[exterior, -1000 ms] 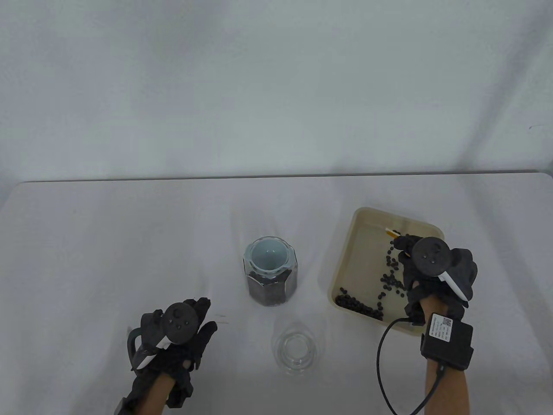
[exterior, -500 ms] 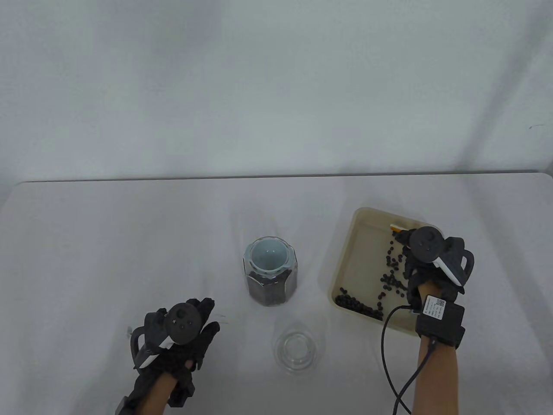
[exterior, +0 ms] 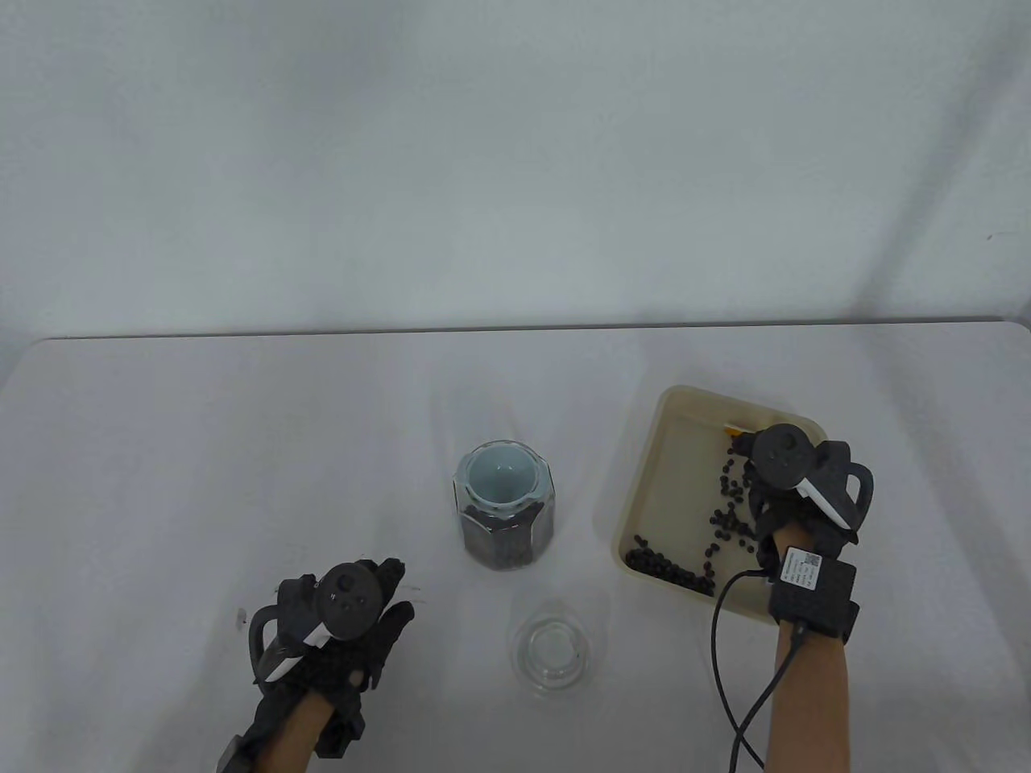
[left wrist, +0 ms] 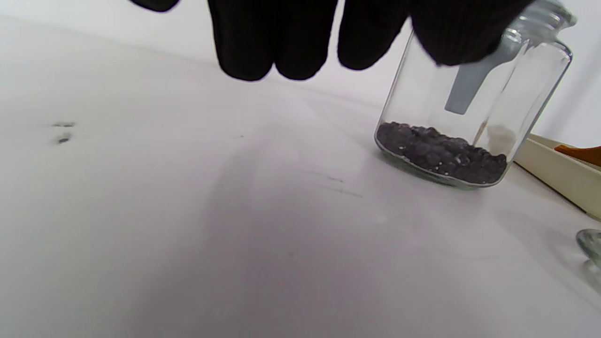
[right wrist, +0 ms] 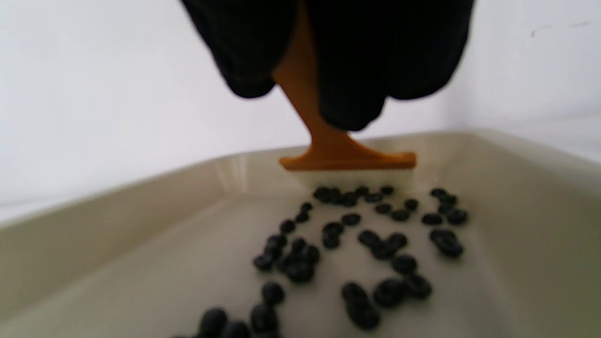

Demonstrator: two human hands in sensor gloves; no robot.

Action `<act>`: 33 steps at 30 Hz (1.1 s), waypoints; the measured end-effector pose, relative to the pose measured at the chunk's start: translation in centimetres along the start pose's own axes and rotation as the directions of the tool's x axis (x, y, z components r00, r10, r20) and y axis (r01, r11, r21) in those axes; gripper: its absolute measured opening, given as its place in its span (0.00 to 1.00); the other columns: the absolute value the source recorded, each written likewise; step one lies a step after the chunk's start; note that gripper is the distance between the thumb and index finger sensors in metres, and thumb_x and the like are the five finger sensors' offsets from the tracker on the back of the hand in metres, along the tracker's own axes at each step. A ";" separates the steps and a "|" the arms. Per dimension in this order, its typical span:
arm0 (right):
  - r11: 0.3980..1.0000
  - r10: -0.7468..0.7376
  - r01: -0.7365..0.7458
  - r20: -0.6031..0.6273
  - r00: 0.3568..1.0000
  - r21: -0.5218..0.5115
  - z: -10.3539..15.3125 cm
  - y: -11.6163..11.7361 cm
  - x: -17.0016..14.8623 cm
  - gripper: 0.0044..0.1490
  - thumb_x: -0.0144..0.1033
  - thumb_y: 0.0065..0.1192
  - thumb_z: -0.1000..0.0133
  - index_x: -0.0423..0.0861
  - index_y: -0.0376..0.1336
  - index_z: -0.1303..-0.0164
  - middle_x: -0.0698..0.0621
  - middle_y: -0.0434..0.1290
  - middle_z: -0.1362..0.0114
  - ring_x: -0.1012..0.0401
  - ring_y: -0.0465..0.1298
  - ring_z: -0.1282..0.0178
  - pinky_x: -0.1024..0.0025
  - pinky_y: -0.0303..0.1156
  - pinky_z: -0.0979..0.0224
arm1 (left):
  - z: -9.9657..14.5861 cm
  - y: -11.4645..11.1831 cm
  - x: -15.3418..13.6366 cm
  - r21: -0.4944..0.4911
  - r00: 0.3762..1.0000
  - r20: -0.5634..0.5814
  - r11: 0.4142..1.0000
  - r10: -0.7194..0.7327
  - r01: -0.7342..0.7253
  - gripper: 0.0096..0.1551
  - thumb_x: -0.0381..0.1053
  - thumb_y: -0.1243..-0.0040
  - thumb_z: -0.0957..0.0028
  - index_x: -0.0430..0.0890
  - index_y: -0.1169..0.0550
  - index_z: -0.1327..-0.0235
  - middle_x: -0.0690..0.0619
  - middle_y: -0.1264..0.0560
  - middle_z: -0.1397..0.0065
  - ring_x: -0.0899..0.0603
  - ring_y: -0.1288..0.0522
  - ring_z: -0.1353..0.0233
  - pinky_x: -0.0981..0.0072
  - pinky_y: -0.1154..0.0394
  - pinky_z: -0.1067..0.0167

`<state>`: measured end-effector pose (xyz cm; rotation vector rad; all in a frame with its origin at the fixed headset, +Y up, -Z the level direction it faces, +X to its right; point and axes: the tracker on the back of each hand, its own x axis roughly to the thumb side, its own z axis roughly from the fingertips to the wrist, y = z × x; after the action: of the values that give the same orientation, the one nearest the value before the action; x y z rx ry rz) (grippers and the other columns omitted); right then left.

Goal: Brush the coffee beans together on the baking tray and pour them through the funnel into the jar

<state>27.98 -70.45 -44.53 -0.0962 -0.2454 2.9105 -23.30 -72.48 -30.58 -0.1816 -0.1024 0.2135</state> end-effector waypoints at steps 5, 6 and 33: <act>1.000 0.004 -0.004 0.006 1.000 0.025 -0.2 0.0 0.1 0.26 0.31 0.68 0.52 0.53 0.72 0.42 0.41 0.75 0.31 0.50 0.83 0.40 0.52 0.78 0.38 | -0.1 0.0 0.1 -0.012 1.000 -0.001 1.000 -0.006 0.006 0.38 0.68 0.47 0.51 0.59 0.34 0.24 0.50 0.33 0.20 0.39 0.30 0.20 0.28 0.44 0.26; 1.000 0.001 -0.001 0.007 1.000 0.030 -0.2 0.0 0.1 0.26 0.31 0.68 0.52 0.53 0.72 0.41 0.41 0.75 0.31 0.50 0.83 0.40 0.52 0.78 0.38 | -0.1 0.0 0.1 -0.012 1.000 0.000 1.000 -0.006 0.006 0.38 0.68 0.47 0.51 0.59 0.34 0.24 0.50 0.33 0.20 0.39 0.30 0.20 0.28 0.44 0.26; 0.989 -0.022 0.003 0.128 0.992 0.149 5.9 -1.1 2.2 0.27 0.32 0.70 0.54 0.53 0.73 0.43 0.41 0.77 0.33 0.51 0.85 0.44 0.53 0.81 0.41 | 0.2 0.1 0.7 -0.011 0.999 0.026 1.000 -0.022 0.022 0.39 0.68 0.47 0.51 0.57 0.33 0.25 0.50 0.32 0.21 0.39 0.29 0.21 0.28 0.44 0.26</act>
<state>25.53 -69.85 -38.63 0.1183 -0.0485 2.9141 -22.67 -72.15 -30.36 -0.1884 -0.1314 0.1937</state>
